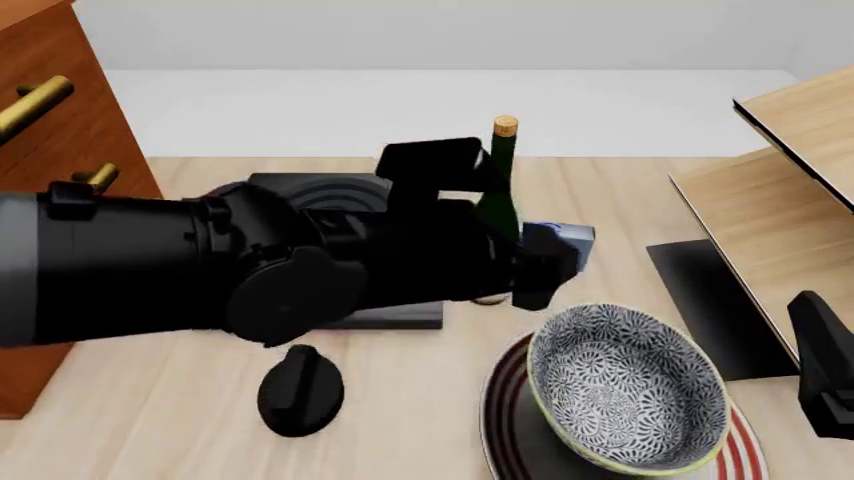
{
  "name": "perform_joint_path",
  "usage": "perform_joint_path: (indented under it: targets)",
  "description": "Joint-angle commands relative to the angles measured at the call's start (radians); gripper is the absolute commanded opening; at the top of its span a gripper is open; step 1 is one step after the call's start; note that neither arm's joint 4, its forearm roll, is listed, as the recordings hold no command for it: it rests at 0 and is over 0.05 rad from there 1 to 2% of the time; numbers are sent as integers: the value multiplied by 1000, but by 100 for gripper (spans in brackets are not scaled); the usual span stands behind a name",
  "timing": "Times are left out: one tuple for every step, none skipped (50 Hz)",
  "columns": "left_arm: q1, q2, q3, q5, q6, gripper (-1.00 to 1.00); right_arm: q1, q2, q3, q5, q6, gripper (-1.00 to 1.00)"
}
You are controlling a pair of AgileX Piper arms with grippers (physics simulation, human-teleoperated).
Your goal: Pick up the akita bowl and put it on the plate.
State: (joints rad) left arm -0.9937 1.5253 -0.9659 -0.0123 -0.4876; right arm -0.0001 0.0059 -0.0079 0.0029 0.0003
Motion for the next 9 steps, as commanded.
perform_joint_path:
  targets:
    - [25,-81,15,35,40,100,0,0,0,0,0,100]
    - [22,-87,19,36,40,100,0,0,0,0,0,100]
    - [27,-91,20,35,41,100,0,0,0,0,0,100]
    - [32,-94,20,36,47,100,0,0,0,0,0,100]
    - [32,-98,22,37,50,100,0,0,0,0,0,100]
    - [42,-107,20,40,60,100,0,0,0,0,0,100]
    - [45,-112,20,42,62,100,0,0,0,0,0,100]
    - [57,-121,14,48,85,100,0,1,0,0,0,100]
    - [57,-126,15,52,92,100,0,0,0,0,0,100]
